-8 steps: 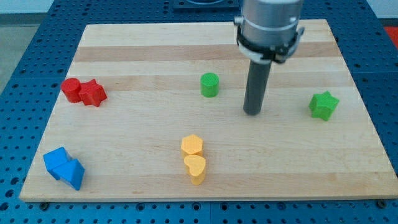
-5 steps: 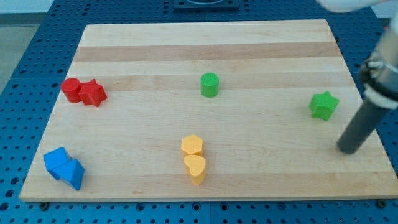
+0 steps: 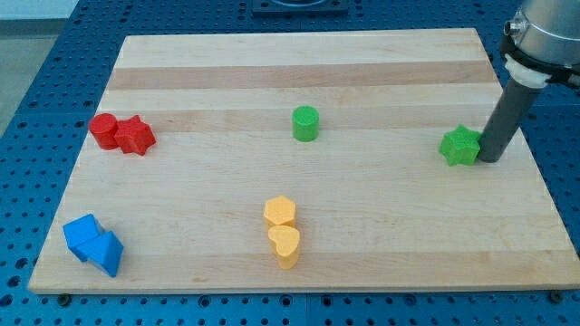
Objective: Move green star into green circle
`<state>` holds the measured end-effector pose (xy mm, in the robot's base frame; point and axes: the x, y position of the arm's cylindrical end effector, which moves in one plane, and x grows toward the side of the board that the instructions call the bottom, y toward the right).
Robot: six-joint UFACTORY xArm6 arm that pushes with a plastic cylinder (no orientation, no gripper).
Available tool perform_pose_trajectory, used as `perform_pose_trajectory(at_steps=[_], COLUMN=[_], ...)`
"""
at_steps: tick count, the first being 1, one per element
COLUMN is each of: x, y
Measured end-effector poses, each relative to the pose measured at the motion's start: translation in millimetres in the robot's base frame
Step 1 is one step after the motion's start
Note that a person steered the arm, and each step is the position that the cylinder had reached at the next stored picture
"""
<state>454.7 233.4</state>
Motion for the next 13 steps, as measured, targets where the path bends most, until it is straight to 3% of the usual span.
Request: perform_pose_trajectory(at_steps=[5,7,9,11,13], x=[-15.1,-40.6,-46.4,-46.4,-63.8], y=[-91.8,-109.6,-166.5,-165.8,-97.4])
